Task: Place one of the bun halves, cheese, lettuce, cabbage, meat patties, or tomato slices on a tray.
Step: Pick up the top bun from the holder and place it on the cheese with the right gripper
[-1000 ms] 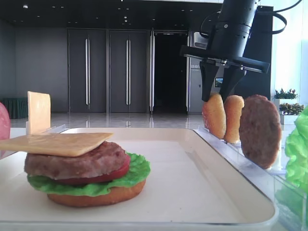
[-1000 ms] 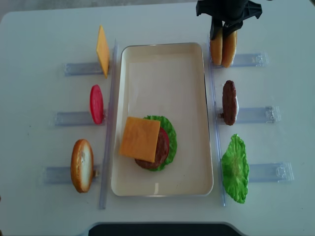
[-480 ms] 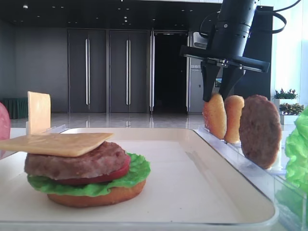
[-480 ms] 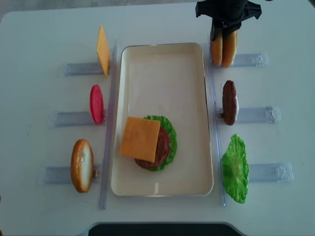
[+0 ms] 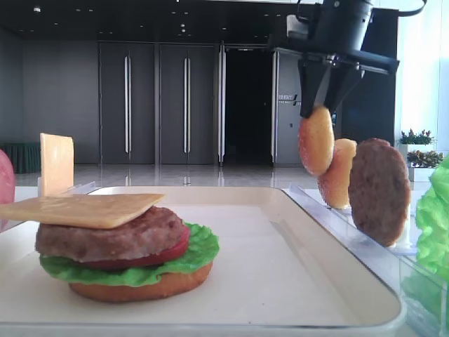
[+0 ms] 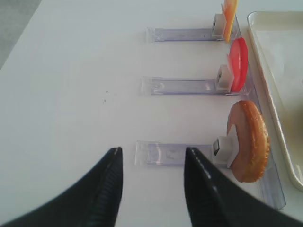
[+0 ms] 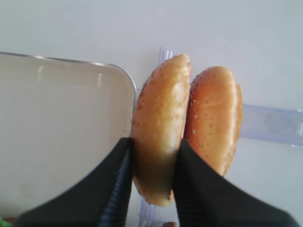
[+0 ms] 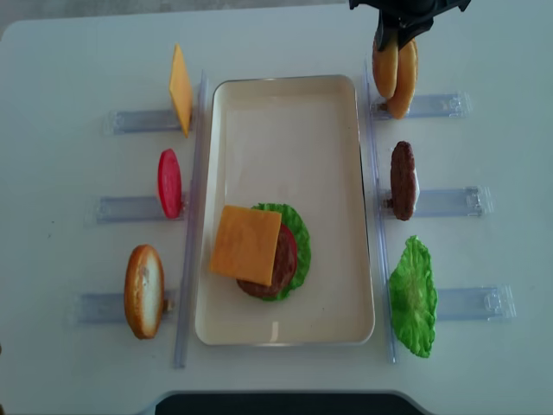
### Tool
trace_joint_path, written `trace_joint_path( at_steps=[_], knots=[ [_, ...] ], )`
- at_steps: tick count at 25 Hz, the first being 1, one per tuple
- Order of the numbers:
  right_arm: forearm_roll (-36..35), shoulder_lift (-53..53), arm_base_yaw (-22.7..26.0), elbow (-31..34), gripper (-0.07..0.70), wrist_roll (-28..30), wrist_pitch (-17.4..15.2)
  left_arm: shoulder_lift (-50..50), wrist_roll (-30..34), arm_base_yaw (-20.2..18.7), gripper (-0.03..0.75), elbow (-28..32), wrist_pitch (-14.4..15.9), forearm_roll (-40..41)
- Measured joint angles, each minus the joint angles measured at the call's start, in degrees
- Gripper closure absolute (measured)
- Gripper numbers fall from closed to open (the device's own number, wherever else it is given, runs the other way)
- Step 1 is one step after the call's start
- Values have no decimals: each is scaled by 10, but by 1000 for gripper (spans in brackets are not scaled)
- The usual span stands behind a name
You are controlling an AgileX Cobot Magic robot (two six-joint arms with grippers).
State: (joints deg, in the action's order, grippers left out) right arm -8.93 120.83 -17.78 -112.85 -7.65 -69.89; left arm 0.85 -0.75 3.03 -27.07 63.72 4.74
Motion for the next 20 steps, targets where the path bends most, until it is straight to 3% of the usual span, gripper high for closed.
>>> trace_joint_path(
  at_steps=[14, 20],
  knots=[
    [-32, -91, 0, 0, 441, 0, -4, 0, 0, 0, 388, 0, 0, 0],
    [-32, -182, 0, 60, 442, 0, -4, 0, 0, 0, 388, 0, 0, 0]
  ],
)
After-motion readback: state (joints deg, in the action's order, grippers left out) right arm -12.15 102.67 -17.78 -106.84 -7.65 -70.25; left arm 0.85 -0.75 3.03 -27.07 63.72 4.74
